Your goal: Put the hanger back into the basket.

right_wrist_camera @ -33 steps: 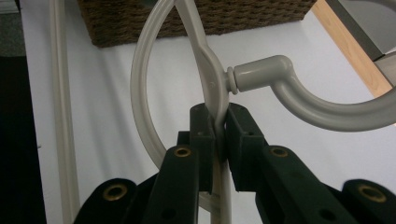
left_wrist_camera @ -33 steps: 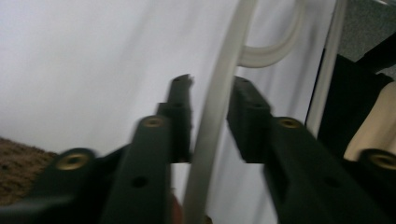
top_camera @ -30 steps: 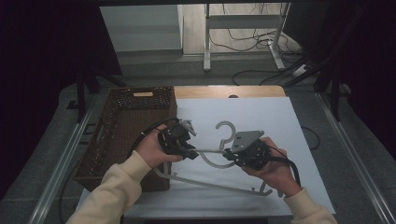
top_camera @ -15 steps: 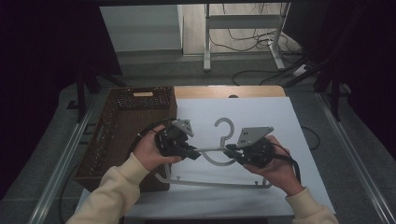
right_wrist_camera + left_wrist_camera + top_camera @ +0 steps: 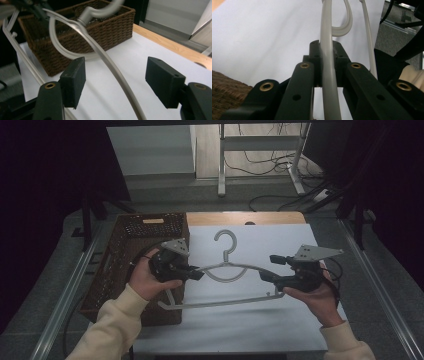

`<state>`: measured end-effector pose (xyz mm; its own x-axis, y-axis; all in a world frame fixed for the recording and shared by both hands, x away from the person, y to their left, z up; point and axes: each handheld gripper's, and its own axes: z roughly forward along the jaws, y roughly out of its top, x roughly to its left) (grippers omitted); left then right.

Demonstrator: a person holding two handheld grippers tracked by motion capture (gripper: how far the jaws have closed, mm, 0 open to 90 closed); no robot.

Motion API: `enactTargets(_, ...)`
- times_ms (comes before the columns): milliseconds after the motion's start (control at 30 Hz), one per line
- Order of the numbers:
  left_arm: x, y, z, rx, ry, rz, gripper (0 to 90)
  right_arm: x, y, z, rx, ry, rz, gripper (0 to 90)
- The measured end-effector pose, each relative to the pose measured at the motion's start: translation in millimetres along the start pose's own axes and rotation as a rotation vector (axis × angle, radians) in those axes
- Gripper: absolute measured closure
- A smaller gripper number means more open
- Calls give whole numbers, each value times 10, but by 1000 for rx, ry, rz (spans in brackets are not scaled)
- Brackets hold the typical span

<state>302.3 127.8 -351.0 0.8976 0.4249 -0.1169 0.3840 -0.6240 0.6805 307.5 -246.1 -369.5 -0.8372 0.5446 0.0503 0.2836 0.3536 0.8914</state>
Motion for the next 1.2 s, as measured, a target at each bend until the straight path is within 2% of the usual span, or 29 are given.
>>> enactTargets(100,32,-49,-86,-18,16,-12,816,-104,-54,-66,-19,14,51,290)
enactTargets(200,58,-98,-141,-42,29,-33,816,-181,-114,-118,-10,-15,79,284)
enactTargets(267,88,-126,-186,-47,33,-45,816,-203,-139,-130,2,-41,80,279)
enactTargets(400,157,-189,-283,-82,58,-87,815,-245,-195,-139,11,-61,93,264)
enactTargets(533,205,-251,-382,-96,80,-101,815,-287,-263,-143,15,-85,104,264)
enactTargets(633,191,-276,-440,-108,91,-103,815,-324,-321,-145,24,-103,112,255)
enactTargets(867,226,-345,-531,-122,121,-116,815,-354,-414,-148,42,-88,117,220)
enactTargets(1200,252,-437,-641,-166,139,-140,815,-413,-598,-121,108,-114,153,160)
